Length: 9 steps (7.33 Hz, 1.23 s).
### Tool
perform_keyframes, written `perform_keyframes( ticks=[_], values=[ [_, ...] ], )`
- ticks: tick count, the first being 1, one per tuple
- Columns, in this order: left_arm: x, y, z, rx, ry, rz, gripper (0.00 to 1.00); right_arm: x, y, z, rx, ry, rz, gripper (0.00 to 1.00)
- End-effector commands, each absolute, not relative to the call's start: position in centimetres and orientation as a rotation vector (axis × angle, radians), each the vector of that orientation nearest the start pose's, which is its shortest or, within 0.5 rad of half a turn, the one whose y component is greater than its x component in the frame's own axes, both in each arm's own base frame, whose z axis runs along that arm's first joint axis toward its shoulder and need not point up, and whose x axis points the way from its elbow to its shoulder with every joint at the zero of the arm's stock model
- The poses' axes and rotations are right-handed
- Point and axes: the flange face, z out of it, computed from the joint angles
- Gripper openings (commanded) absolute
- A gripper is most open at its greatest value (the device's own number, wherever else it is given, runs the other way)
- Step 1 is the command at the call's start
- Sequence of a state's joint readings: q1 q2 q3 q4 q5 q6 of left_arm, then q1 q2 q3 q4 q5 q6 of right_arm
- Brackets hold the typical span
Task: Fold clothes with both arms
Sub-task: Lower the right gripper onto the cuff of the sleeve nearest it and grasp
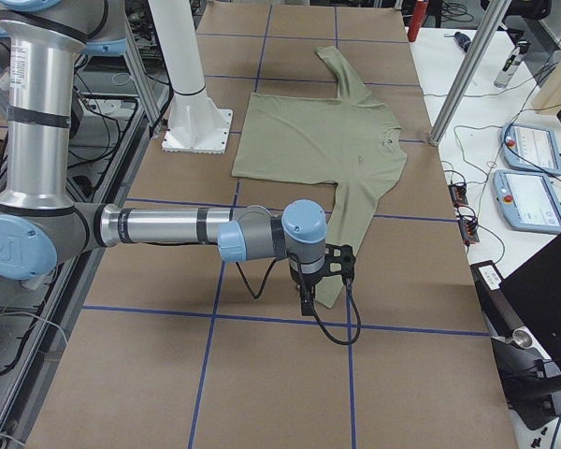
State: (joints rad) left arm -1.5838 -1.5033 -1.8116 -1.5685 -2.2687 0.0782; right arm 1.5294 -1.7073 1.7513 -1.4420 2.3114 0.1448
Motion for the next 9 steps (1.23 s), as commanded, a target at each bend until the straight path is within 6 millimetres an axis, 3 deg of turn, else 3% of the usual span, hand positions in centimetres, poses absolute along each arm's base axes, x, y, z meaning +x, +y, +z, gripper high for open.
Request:
perform_keyframes(
  ticks=[1, 2, 3, 5, 6, 8, 9],
  values=[
    [-7.4, -46.8, 56.6, 0.215, 0.684, 0.133, 1.0, 4.7, -44.7, 62.1, 0.094, -0.751, 0.035, 1.0],
    [-7.5, -46.6, 55.2, 0.242, 0.682, 0.141, 1.0, 4.4, -45.4, 61.0, 0.115, -0.752, 0.024, 1.0],
    [-7.4, -46.7, 54.4, 0.258, 0.683, 0.149, 1.0, 2.9, -46.3, 58.5, 0.147, -0.754, -0.013, 1.0],
    [-7.3, -47.9, 52.3, 0.298, 0.69, 0.153, 1.0, 0.1, -49.1, 55.9, 0.159, -0.764, -0.03, 1.0],
    [-7.3, -49.1, 51.1, 0.329, 0.686, 0.141, 1.0, -0.6, -52.2, 55.1, 0.161, -0.772, -0.02, 1.0],
    [-7.4, -49.1, 50.4, 0.433, 0.689, 0.163, 1.0, -4.3, -58.9, 54.1, 0.117, -0.84, 0.07, 1.0],
    [-7.3, -49.1, 50.4, 0.434, 0.691, 0.166, 1.0, -6.1, -59.6, 56.6, 0.152, -0.878, 0.114, 1.0]
  ],
)
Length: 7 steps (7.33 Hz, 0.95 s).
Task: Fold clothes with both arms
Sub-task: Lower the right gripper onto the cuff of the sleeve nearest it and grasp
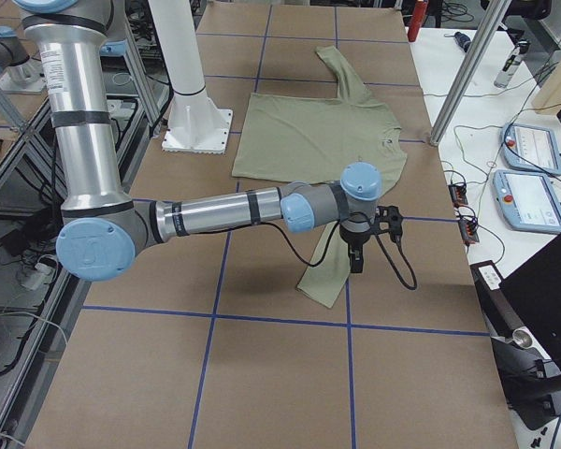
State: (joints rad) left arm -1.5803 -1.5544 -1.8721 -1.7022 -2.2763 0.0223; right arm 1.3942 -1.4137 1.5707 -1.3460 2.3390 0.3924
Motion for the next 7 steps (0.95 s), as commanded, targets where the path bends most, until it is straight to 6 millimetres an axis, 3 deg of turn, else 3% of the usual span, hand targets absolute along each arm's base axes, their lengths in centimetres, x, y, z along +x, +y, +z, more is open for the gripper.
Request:
perform_keyframes(
  ticks=[1, 2, 7],
  values=[
    [-7.4, -49.1, 50.4, 0.435, 0.691, 0.164, 1.0, -7.6, -59.4, 60.8, 0.168, -0.915, 0.161, 1.0],
    [-7.4, -49.1, 50.4, 0.435, 0.691, 0.164, 1.0, -8.7, -58.4, 65.2, 0.176, -0.934, 0.162, 1.0],
    [-7.4, -49.0, 50.5, 0.435, 0.692, 0.166, 1.0, -10.7, -53.2, 71.2, 0.084, -0.905, 0.144, 0.89]
  ],
)
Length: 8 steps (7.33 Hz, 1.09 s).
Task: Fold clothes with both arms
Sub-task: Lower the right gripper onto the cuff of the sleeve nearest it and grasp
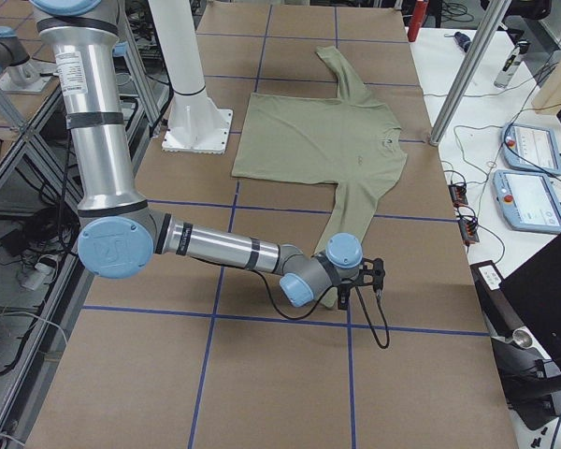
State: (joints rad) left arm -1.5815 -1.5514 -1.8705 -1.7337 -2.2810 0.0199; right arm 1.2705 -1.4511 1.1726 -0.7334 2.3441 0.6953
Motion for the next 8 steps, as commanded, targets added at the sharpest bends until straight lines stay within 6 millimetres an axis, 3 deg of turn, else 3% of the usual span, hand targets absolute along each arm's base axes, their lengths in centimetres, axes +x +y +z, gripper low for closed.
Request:
perform_keyframes(
  ticks=[1, 7, 8],
  values=[
    [-7.4, -48.9, 50.6, 0.434, 0.692, 0.166, 1.0, -10.7, -53.0, 71.4, 0.081, -0.903, 0.144, 0.89],
    [-7.4, -48.9, 50.8, 0.431, 0.691, 0.17, 1.0, -11.8, -51.9, 73.3, 0.066, -0.851, 0.141, 0.75],
    [-7.4, -48.7, 51.0, 0.427, 0.691, 0.168, 1.0, -11.7, -52.0, 73.3, 0.066, -0.847, 0.145, 0.69]
  ],
)
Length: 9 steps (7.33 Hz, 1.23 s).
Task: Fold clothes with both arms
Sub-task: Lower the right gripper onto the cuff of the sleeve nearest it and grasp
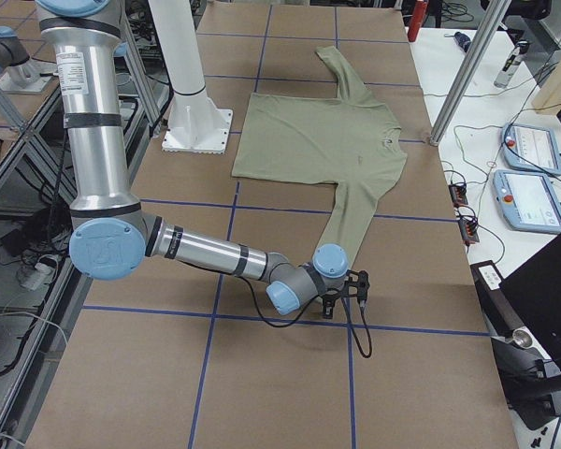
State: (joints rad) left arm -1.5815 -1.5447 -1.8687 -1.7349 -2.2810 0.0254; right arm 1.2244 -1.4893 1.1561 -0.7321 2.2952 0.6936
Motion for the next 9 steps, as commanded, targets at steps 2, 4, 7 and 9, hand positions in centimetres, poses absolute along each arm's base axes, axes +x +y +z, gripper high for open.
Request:
perform_keyframes(
  ticks=[2, 4, 7, 9],
  values=[
    [-7.4, -48.7, 50.9, 0.43, 0.691, 0.169, 1.0, -12.0, -52.5, 72.1, 0.08, -0.862, 0.136, 0.0],
    [-7.4, -48.6, 50.9, 0.43, 0.692, 0.17, 1.0, -12.0, -52.6, 71.8, 0.084, -0.867, 0.133, 0.0],
    [-7.4, -48.6, 51.0, 0.428, 0.692, 0.168, 1.0, -12.7, -54.4, 64.4, 0.088, -0.903, 0.181, 0.0],
    [-7.4, -48.7, 51.1, 0.427, 0.691, 0.168, 1.0, -12.8, -54.7, 56.0, 0.067, -0.906, 0.262, 0.0]
  ],
)
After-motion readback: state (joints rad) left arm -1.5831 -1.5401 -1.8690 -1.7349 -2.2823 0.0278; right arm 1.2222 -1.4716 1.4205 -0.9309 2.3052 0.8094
